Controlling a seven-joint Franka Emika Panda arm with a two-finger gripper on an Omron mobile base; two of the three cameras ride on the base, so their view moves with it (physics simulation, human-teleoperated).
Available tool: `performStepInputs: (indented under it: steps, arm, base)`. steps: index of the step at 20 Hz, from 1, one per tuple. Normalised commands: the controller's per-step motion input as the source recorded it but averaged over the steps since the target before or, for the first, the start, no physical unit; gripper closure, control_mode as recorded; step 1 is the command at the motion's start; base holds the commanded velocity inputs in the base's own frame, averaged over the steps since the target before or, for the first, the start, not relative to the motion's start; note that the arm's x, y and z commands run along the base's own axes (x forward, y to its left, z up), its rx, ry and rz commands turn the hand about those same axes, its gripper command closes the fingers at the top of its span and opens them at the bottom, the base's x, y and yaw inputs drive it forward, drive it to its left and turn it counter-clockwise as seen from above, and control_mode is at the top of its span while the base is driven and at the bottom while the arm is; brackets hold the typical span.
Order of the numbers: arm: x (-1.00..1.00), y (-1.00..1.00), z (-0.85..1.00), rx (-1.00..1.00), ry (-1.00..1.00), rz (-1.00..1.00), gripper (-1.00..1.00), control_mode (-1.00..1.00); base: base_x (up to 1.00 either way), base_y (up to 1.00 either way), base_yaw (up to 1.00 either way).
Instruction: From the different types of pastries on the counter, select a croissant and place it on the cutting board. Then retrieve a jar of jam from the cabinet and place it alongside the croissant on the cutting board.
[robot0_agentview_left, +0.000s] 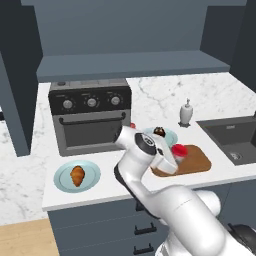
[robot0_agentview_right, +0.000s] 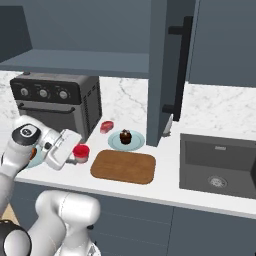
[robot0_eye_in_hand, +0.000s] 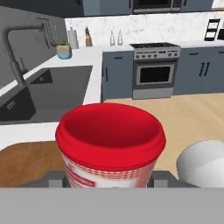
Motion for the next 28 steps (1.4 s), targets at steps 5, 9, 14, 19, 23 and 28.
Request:
performStepInputs:
  steps: [5, 9, 14, 19, 23, 28]
  arm:
    - [0.54, -0.01, -0.43, -0.01, -0.05, 0.01, 1.00, -1.00]
    - [0.46, 0.00, -0.31, 0.00, -0.06, 0.00, 1.00, -1.00]
    - [0.55, 0.00, -0.37, -0.05, -0.18, 0.00, 1.00, -1.00]
    - [0.47, 0.00, -0.34, -0.05, -0.15, 0.00, 1.00, -1.00]
    - [0.36, 0.04, -0.14, 0.00, -0.02, -0.01, 1.00, -1.00]
    - [0.31, 0.12, 0.00, 0.00, 0.04, -0.07, 1.00, -1.00]
  base:
    - [0.00, 0.00, 0.00]
    - [0.00, 0.00, 0.00]
    - [0.00, 0.00, 0.00]
    - [0.00, 0.00, 0.00]
    - [0.00, 0.00, 0.00]
    - [0.00, 0.00, 0.00]
